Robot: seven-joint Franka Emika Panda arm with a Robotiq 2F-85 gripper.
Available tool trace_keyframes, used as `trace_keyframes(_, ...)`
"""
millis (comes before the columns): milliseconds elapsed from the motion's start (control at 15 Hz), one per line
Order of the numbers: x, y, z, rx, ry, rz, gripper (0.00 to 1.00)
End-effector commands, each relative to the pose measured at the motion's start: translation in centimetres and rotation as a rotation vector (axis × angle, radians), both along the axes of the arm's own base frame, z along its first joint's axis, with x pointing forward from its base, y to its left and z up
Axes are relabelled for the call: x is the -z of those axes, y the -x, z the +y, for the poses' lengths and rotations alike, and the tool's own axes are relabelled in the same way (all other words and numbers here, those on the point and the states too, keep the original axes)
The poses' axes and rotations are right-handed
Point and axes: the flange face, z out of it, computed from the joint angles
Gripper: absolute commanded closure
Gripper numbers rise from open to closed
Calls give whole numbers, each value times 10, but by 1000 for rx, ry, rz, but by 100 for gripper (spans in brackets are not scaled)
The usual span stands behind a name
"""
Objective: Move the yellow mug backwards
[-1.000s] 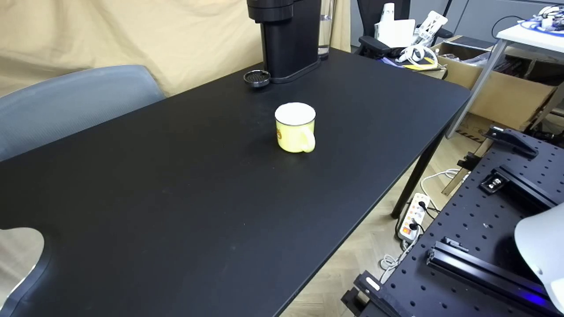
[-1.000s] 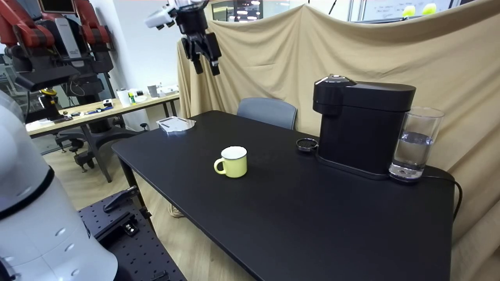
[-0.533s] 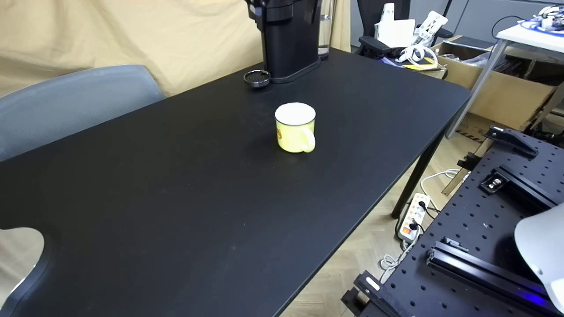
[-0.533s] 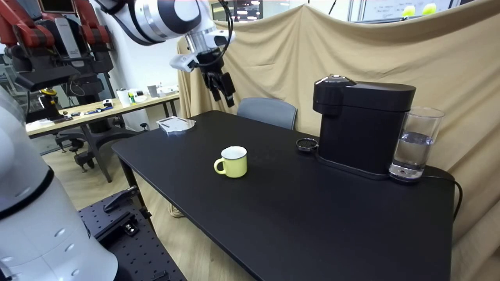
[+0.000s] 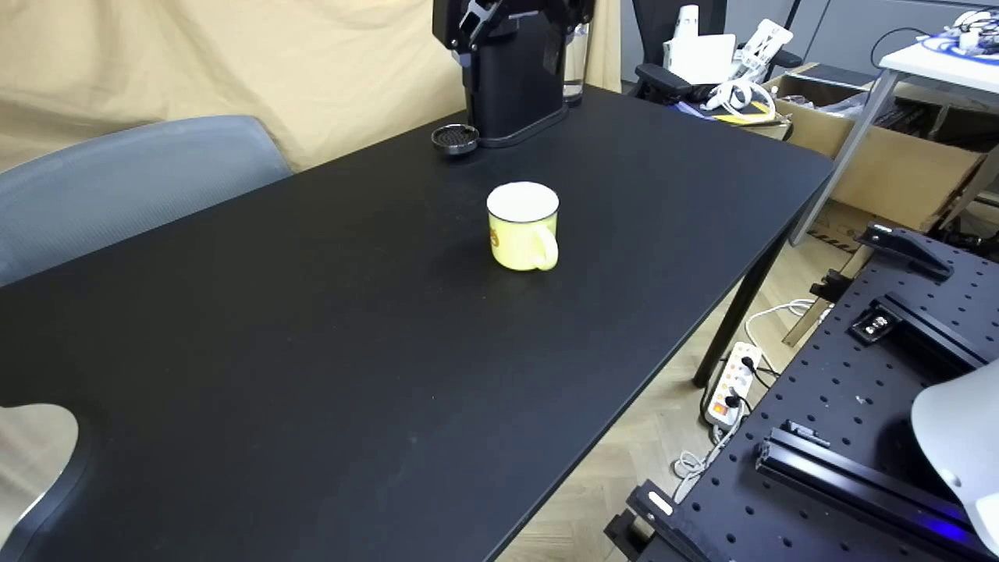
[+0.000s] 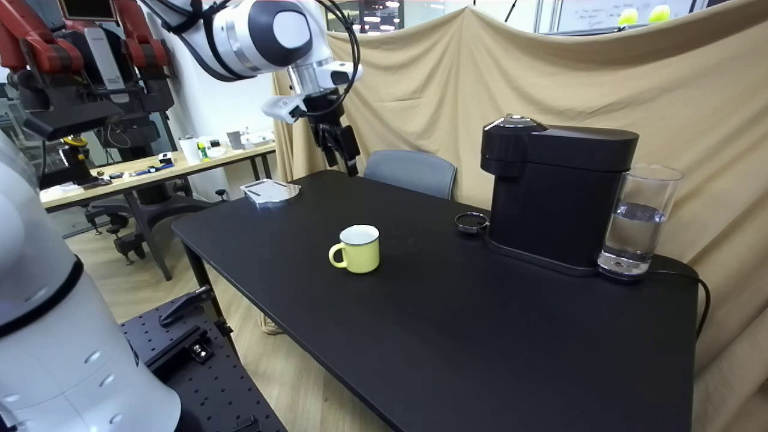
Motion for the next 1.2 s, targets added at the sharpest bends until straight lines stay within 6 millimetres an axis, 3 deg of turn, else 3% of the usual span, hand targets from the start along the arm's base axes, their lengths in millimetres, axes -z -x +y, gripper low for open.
trace_keyframes(0,14,-5,2,-52,1,34,0)
trace_keyframes(733,131,-25,-4,-144,2,126,0)
trace_keyframes(1133,167,-39,2,-159,-13,153,0)
